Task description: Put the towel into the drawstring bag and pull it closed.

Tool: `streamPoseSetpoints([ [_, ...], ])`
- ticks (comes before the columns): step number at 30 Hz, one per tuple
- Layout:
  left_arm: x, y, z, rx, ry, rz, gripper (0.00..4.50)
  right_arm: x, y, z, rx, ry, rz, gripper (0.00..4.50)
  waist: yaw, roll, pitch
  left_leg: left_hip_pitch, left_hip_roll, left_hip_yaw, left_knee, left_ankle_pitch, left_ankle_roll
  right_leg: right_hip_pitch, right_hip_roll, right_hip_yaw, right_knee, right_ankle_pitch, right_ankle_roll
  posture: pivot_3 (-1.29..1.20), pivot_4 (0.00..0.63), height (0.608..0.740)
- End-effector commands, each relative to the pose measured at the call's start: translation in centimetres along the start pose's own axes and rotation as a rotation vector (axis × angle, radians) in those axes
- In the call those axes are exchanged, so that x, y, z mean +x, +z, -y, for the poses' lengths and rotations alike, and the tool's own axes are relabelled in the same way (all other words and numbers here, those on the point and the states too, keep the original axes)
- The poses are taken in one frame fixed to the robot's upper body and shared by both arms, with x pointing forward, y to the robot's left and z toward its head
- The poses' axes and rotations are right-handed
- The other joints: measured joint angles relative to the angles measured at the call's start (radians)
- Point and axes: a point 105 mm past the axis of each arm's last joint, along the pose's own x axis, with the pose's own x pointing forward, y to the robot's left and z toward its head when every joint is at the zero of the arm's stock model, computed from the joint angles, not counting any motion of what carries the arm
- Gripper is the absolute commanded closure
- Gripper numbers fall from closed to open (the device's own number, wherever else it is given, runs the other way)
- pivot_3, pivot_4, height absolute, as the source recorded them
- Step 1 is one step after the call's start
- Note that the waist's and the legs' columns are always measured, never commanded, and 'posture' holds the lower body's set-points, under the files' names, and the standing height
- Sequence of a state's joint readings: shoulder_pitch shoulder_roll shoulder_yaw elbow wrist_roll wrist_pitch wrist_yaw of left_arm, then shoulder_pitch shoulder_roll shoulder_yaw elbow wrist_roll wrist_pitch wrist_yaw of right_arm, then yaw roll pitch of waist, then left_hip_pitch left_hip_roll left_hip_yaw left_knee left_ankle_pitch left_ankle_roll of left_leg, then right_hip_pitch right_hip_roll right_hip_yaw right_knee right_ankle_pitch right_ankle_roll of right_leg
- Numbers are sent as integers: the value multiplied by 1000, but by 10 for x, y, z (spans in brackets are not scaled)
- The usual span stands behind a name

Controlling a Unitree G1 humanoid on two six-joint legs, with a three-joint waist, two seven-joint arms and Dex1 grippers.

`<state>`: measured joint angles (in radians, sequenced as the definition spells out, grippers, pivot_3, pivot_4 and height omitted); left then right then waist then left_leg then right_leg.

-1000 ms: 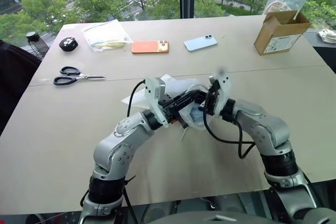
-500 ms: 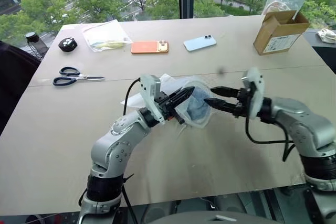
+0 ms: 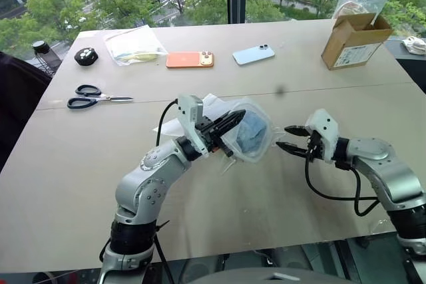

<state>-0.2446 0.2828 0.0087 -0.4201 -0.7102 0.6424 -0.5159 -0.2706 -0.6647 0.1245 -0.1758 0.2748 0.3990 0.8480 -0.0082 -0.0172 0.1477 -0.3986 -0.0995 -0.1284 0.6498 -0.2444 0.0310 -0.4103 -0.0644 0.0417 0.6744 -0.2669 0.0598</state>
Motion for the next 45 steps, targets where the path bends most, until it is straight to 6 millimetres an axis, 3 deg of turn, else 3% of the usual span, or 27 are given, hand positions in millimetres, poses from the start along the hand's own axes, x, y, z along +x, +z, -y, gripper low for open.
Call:
streamPoseSetpoints([
  [1,-2,10,3,25,-10,31,4500,6,0,3,-102,-28,6,1921,-1,0,0,0,0,0,0,0,0,0,0,0,0,0,0,0,150,734],
  [8,-3,9,2,28,-6,26,4500,24,11,16,-149,-139,98,1921,-2,0,0,1,0,0,0,0,0,0,0,0,1,0,0,0,150,734],
  [10,-3,9,2,28,-4,25,4500,25,14,15,-145,-140,120,2311,0,0,0,1,0,0,0,0,0,0,0,0,1,0,0,0,150,734],
  [14,-3,9,2,28,0,24,4500,23,13,15,-114,-137,131,3641,0,0,0,1,0,0,0,0,0,0,0,0,1,0,0,0,150,734],
  [15,-3,9,1,28,0,24,4500,21,13,18,-105,-147,135,3756,0,0,0,1,0,0,0,0,0,0,0,0,1,0,0,0,150,734],
  [16,-3,8,2,19,-3,23,4500,20,15,21,-96,-165,142,4310,0,0,0,1,0,0,0,0,0,0,0,0,1,0,0,0,150,734],
  [17,-3,8,2,14,-4,23,4500,19,17,25,-87,-183,151,4413,0,0,0,1,0,0,0,0,0,0,0,0,1,0,0,0,150,734],
  [24,-6,20,-5,14,20,84,4500,12,52,60,2,-361,299,4413,-5,0,0,1,0,1,0,0,0,-1,1,1,2,0,0,0,150,734],
  [27,-9,17,-6,75,40,41,3677,18,48,55,7,-346,282,4500,-2,0,0,1,0,0,0,0,0,0,1,0,2,0,0,0,150,734],
  [30,-19,21,-1,104,-11,22,2447,20,46,50,13,-336,277,4500,-2,0,0,1,0,0,0,0,0,0,0,1,1,0,0,0,150,734],
  [34,-64,35,-5,104,-106,-89,2447,21,49,48,23,-327,280,4500,-16,1,1,1,1,3,-1,0,0,-3,1,3,2,0,0,0,150,734],
  [38,-97,19,20,50,-258,-279,2447,24,49,47,25,-317,275,4500,-21,3,1,1,2,3,-3,0,0,-3,2,2,2,0,-1,0,150,734],
  [41,-108,-4,34,39,-316,-399,2447,26,49,46,33,-310,279,4500,-20,3,2,1,1,3,-2,0,0,-2,1,3,0,0,-1,0,150,734],
  [45,-103,-27,41,53,-324,-451,2447,28,50,42,39,-300,281,4500,-5,4,2,1,1,1,-3,0,0,-2,0,4,-1,0,-1,0,150,734],
])
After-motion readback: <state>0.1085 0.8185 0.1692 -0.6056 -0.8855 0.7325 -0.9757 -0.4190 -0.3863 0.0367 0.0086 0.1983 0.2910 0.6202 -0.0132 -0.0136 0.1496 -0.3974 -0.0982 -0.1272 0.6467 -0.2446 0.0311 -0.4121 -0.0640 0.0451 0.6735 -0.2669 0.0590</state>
